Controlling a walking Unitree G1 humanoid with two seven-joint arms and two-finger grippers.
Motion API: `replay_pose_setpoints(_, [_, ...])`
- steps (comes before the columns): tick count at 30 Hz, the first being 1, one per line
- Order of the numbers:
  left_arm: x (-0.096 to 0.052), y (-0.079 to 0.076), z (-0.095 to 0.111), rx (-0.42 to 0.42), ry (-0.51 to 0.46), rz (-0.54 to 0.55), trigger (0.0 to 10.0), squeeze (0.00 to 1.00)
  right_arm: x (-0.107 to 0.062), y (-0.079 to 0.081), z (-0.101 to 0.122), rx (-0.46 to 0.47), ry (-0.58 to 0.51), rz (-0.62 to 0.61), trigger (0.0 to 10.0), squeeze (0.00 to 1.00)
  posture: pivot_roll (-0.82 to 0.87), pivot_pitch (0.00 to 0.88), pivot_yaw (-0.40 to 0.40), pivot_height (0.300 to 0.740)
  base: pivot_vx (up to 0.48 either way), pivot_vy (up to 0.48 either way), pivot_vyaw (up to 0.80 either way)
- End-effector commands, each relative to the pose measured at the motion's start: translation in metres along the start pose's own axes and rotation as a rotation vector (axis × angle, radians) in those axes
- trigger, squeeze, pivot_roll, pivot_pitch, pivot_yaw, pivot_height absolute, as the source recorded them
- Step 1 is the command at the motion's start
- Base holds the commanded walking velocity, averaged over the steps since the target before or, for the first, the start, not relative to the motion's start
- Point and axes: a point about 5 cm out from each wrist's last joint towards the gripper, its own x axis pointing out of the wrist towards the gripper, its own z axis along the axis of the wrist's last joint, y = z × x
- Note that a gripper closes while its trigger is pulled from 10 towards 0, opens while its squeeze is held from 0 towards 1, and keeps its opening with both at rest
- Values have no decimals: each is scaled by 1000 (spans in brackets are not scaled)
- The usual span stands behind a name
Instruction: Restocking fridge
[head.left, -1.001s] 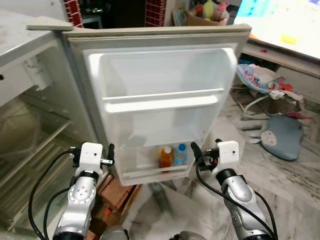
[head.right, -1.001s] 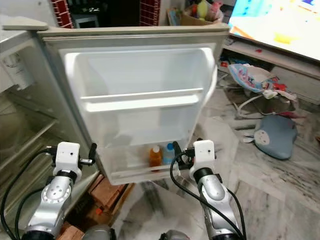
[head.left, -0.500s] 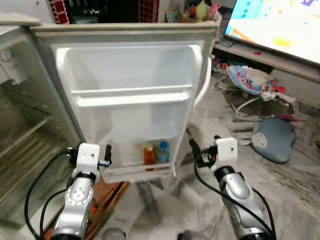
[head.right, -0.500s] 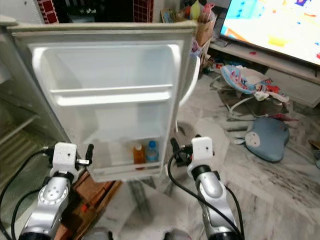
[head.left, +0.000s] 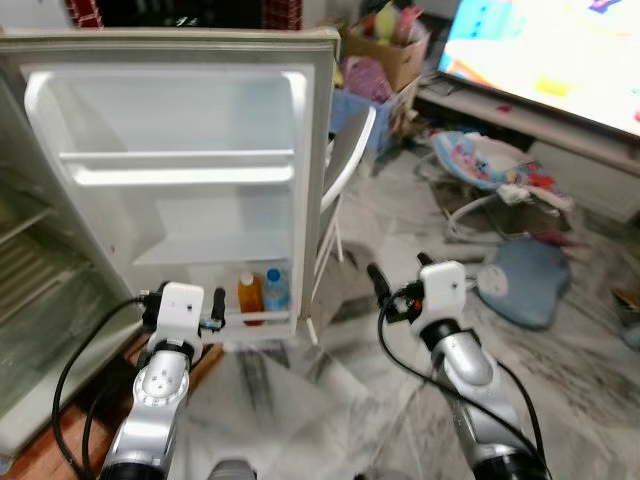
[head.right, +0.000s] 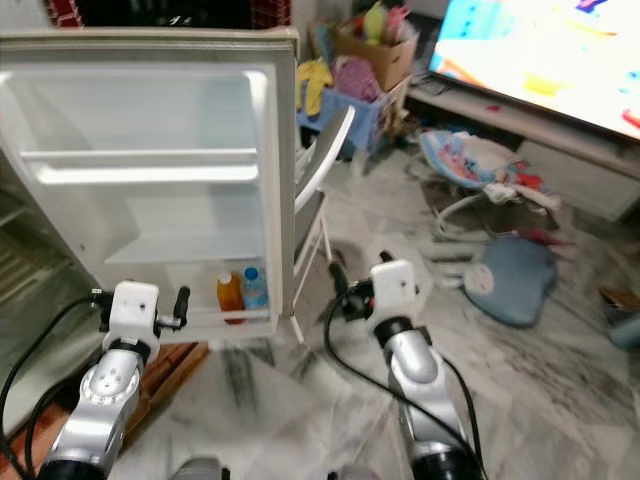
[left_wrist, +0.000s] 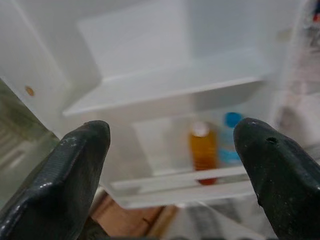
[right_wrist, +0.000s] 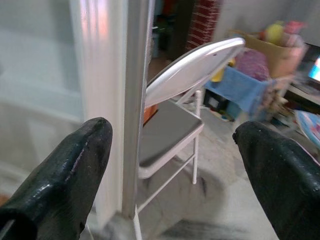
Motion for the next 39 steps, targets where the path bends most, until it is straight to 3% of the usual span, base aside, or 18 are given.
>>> replay_pose_setpoints(1, [0, 4, 1, 26, -5, 6, 10000, 0, 5, 1, 12, -18, -51, 6, 10000, 0, 109, 0, -24, 740, 0, -382, 712])
replay_pose_setpoints(9, [0, 2, 0, 27, 3, 0, 10000, 0, 9, -2, 15, -24, -69, -11, 10000, 0, 107, 0, -24, 740, 0, -384, 712])
replay_pose_setpoints(13, [1, 6, 1, 26, -6, 18, 10000, 0, 9, -15, 17, -42, -80, -72, 10000, 0, 108, 0, -22, 740, 0, -384, 652])
replay_pose_setpoints(18, [-3, 9, 9, -32, -78, 48, 10000, 0, 5, -26, 13, -22, -61, -167, 10000, 0, 108, 0, -21, 740, 0, 0, 0])
replay_pose_setpoints(20, [-4, 10, 11, -12, -87, 66, 10000, 0, 7, -31, 14, -63, -60, -220, 10000, 0, 105, 0, -15, 740, 0, 0, 0])
replay_pose_setpoints(25, [-6, 14, 14, -20, -121, 118, 10000, 0, 10, -34, 18, -23, -74, -234, 10000, 0, 104, 0, -13, 740, 0, 0, 0])
replay_pose_setpoints(29, [-12, 25, 19, 4, -163, 180, 10000, 0, 10, -40, 22, -82, -88, -260, 10000, 0, 108, 0, -15, 740, 130, 0, 108])
replay_pose_setpoints(39, [-12, 27, 17, 19, -149, 212, 10000, 0, 16, -34, 25, -42, -101, -236, 10000, 0, 112, 0, -14, 740, 346, -285, 472])
